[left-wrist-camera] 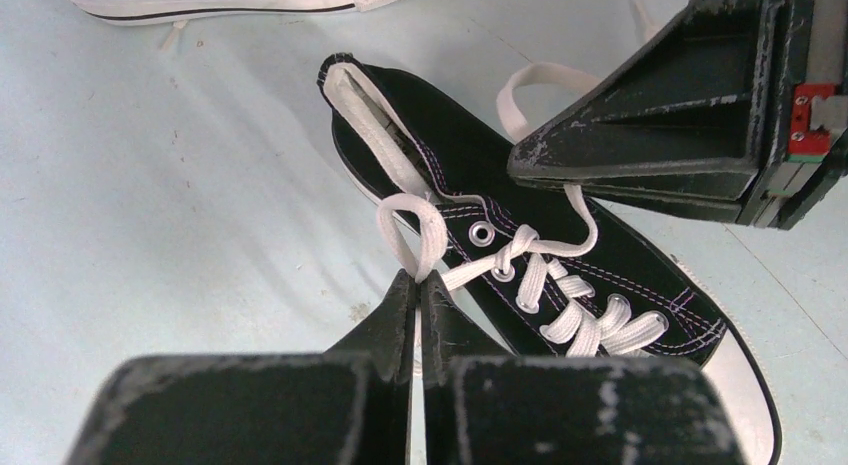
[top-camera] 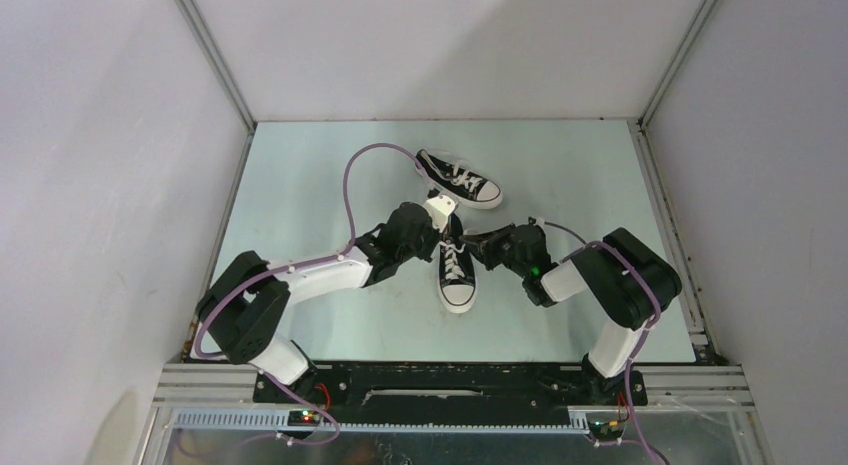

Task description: Tie the shoes

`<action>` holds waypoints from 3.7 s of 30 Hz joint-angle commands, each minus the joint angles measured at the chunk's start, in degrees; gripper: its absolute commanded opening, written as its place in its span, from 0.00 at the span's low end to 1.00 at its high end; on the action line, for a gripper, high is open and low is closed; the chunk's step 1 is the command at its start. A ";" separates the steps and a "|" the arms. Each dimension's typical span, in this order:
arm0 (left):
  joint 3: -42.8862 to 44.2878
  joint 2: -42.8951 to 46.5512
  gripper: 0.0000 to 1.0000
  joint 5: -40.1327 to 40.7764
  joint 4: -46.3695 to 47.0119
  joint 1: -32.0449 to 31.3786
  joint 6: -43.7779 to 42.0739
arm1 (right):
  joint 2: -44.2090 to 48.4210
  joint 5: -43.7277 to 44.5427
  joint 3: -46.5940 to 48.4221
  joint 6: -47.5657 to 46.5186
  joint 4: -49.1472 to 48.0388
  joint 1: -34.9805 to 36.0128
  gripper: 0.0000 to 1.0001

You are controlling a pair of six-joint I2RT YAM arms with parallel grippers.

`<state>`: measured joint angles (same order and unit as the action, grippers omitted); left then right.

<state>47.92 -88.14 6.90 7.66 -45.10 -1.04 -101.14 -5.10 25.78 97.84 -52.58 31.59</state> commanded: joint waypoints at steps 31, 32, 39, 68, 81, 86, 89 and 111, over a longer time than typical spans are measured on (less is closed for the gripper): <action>4.80 -4.29 0.00 1.05 0.63 -2.66 -12.43 | -7.50 -40.61 13.93 -32.26 -13.01 -13.22 0.13; 5.49 -4.40 0.00 0.36 -0.67 -2.21 -11.89 | -7.85 -40.65 14.12 -32.08 -13.37 -13.11 0.14; 5.75 -4.88 0.00 -4.75 -0.35 -1.31 -9.54 | -8.44 -40.85 15.26 -33.02 -12.09 -12.53 0.24; 7.73 -5.85 0.00 -5.95 0.21 -1.26 -10.80 | -8.64 -40.90 16.87 -34.26 -8.87 -10.37 0.37; 6.01 -3.92 0.00 -4.64 2.37 -1.22 -9.90 | -10.02 -40.84 16.86 -34.01 -8.53 -10.53 0.34; 6.07 -3.97 0.00 -4.82 2.53 -0.98 -9.66 | -10.57 -40.78 16.87 -33.86 -8.58 -10.20 0.34; 6.12 -3.97 0.00 -5.06 2.62 -0.80 -9.65 | -10.81 -40.86 16.89 -33.71 -8.72 -9.95 0.34; 7.78 -4.18 0.13 -4.17 0.04 -0.60 -7.87 | -10.09 -40.98 16.74 -33.71 -8.32 -9.65 0.00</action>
<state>53.47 -94.19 1.32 6.87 -46.09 -10.85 -111.37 -45.25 40.88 64.84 -59.94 21.89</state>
